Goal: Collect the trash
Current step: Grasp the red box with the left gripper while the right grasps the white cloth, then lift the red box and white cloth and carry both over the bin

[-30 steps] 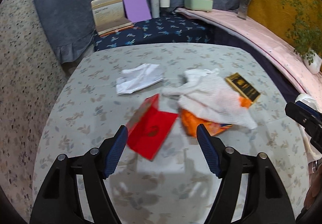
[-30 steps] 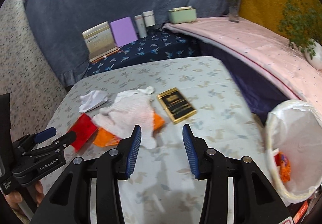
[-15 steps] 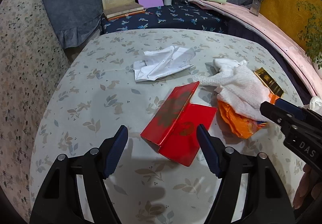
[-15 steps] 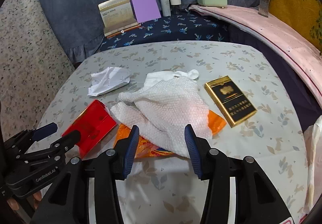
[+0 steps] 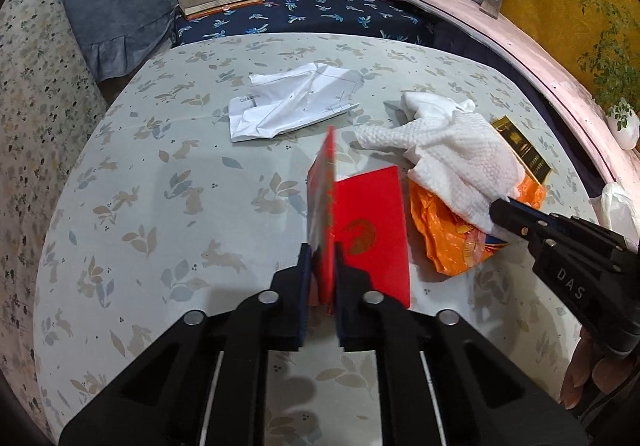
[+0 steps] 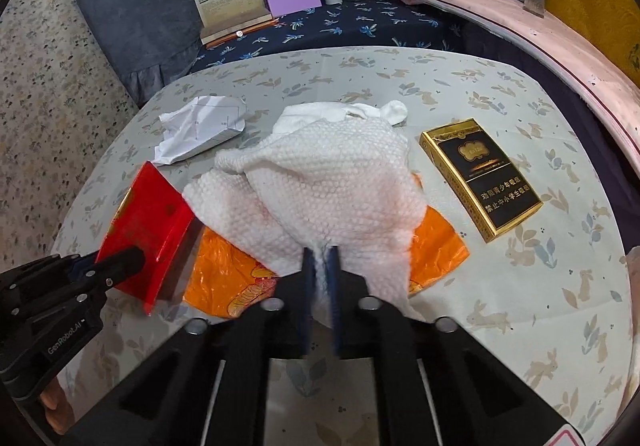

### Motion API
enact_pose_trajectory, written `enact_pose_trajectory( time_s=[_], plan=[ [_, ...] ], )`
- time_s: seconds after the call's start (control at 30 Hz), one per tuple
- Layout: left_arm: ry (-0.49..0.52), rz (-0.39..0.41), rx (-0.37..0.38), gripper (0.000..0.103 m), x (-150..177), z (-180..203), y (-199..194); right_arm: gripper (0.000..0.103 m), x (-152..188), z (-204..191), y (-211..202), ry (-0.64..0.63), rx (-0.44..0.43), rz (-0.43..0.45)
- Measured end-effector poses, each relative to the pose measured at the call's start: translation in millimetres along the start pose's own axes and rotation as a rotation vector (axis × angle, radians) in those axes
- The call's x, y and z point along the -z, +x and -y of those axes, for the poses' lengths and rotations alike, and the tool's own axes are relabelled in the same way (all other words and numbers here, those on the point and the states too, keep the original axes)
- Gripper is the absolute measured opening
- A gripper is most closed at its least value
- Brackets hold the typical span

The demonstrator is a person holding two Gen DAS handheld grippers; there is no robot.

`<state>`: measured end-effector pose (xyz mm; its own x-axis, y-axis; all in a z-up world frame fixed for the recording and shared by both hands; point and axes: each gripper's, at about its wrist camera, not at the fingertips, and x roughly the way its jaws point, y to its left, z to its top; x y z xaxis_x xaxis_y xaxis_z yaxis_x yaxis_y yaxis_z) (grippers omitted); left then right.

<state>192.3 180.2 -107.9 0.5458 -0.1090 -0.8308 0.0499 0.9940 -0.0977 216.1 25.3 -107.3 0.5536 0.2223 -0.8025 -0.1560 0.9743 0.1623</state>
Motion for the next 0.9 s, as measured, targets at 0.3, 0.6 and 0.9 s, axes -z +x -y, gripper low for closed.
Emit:
enact_pose_trajectory(
  time_s=[0.3,0.6,0.9],
  plan=[
    [0.005,0.052,0.029,0.003,-3.6,18.4,-32.1,0.002,-16.2,13.3,-65.5,0.028,-0.010,0.144],
    [0.065,0.122,0.087,0.003,-10.9,66.6,-75.0,0.002,-24.3,40.4,-143.5,0.065,0.006,0.295],
    [0.163,0.156,0.150,0.003,-9.5,135.0,-98.1,0.002,-6.8,92.0,-194.3,0.137,0.072,0.371]
  ],
)
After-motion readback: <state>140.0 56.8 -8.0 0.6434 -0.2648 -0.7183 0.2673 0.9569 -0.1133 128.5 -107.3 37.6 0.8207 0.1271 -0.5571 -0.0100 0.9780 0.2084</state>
